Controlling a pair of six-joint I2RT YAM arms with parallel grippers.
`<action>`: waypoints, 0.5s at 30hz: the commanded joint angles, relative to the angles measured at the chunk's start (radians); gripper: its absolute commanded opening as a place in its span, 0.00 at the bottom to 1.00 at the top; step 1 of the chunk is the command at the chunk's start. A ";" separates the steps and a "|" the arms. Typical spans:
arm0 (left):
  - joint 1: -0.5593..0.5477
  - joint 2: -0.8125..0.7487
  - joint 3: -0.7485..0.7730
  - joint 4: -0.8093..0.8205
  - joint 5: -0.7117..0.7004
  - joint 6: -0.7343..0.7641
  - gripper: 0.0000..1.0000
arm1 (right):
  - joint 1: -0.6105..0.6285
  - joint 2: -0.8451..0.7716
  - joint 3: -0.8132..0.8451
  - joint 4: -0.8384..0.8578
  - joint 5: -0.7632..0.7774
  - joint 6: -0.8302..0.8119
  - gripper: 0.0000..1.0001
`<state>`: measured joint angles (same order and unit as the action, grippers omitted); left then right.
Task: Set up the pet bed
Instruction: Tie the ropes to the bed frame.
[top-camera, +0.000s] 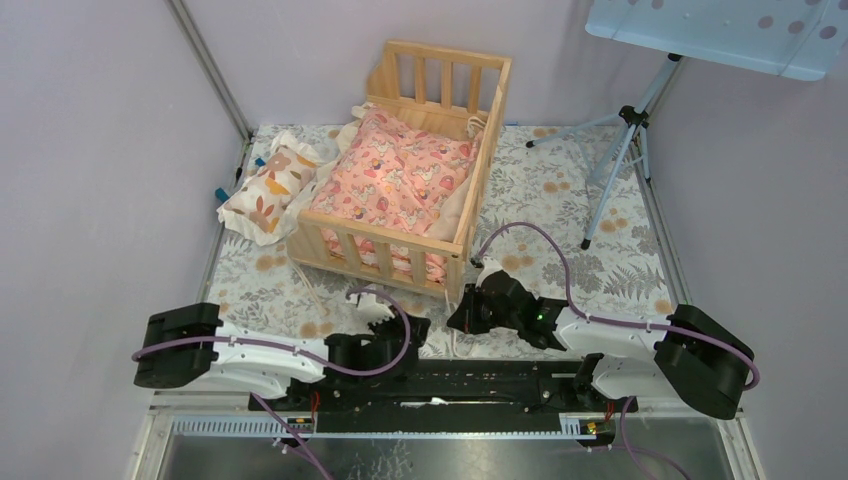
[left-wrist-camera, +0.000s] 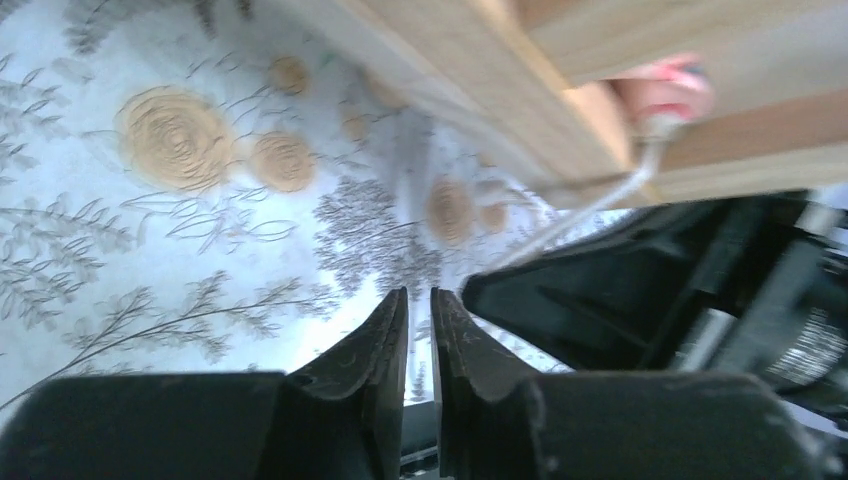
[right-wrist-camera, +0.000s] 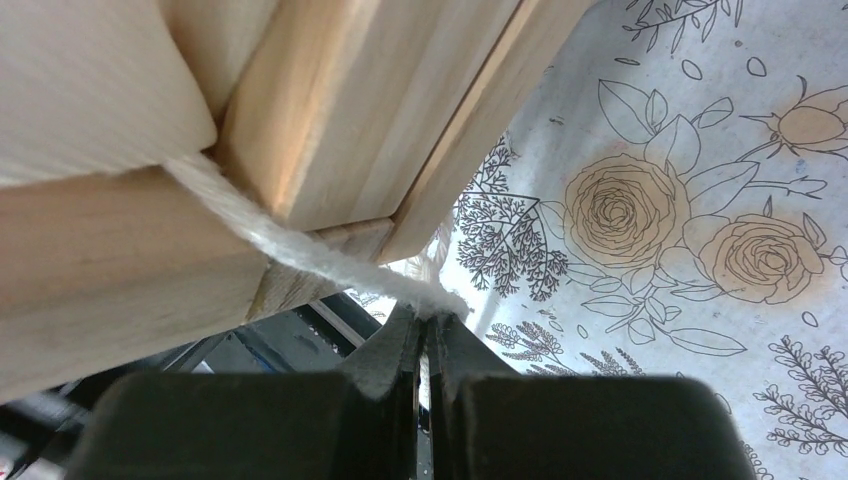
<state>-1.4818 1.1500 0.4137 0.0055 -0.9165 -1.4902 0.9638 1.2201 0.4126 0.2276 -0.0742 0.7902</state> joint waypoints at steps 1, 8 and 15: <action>0.073 -0.006 -0.108 0.196 0.142 -0.144 0.19 | 0.001 0.013 -0.035 -0.118 -0.064 -0.010 0.00; 0.214 0.075 -0.247 0.640 0.333 -0.168 0.30 | 0.001 0.008 -0.033 -0.130 -0.066 -0.017 0.00; 0.250 0.265 -0.408 1.131 0.348 -0.404 0.36 | 0.000 0.000 -0.028 -0.139 -0.067 -0.017 0.00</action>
<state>-1.2499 1.3029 0.1040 0.7017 -0.6006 -1.7241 0.9607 1.2160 0.4118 0.2260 -0.0917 0.7891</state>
